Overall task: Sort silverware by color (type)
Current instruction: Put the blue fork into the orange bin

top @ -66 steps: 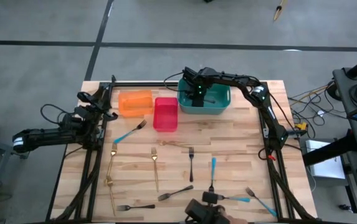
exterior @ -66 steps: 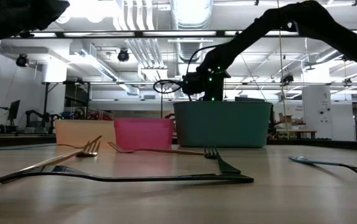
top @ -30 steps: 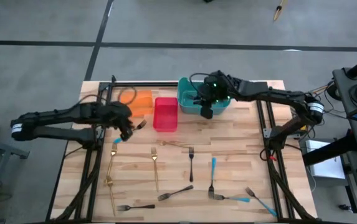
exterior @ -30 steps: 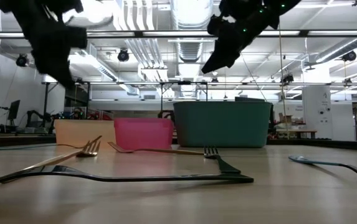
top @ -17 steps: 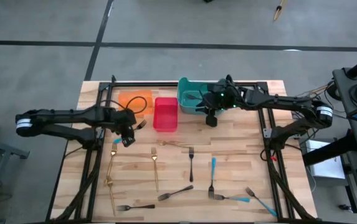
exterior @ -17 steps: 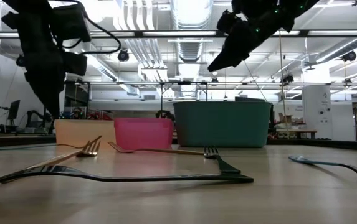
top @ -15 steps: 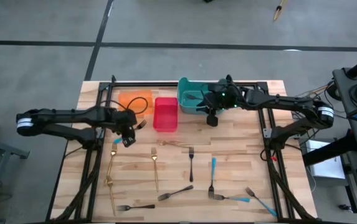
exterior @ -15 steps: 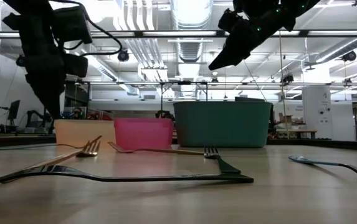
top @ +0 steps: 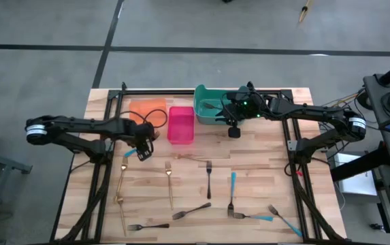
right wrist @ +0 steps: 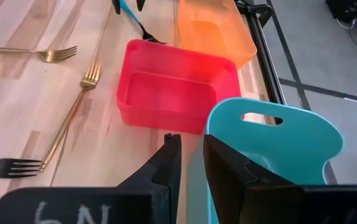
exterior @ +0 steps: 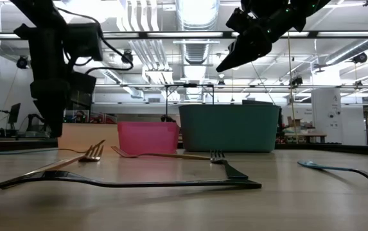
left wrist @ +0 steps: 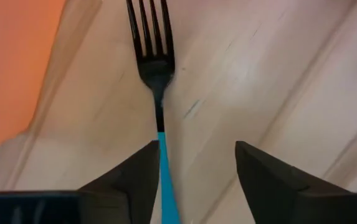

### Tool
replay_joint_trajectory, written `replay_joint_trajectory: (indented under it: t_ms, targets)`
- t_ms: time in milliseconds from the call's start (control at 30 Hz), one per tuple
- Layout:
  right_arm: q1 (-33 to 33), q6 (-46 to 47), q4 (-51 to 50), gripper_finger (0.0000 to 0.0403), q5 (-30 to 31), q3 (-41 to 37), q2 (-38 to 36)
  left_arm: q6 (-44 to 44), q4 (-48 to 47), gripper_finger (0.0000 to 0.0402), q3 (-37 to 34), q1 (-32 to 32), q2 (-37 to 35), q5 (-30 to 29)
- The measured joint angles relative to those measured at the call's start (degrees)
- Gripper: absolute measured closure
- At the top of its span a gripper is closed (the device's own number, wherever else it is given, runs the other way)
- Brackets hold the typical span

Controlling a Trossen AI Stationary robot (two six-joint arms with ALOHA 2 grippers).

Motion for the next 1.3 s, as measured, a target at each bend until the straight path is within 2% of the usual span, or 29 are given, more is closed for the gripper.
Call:
replay_joint_trajectory:
  t_ms: [233,700,867,1300]
  targets:
    - [-0.51,-2.28,2.20,0.0344,0.09,0.00,0.00,-1.63,0.02,0.0208,-0.04,0.01,5.27,-4.16]
    - [-3.28,-1.89,1.33,0.0346,0.08,0.00,0.00,-1.56,2.08,0.0216,0.22,-0.02,13.68,-4.12]
    - [-3.28,-2.02,1.21,0.0346,0.04,0.00,0.00,-2.20,2.11,0.0255,0.09,-0.02,12.97,-3.58]
    - [-3.28,-1.63,1.28,0.0346,0.02,0.00,0.00,-3.74,2.50,0.0395,0.00,-0.02,11.97,-0.72]
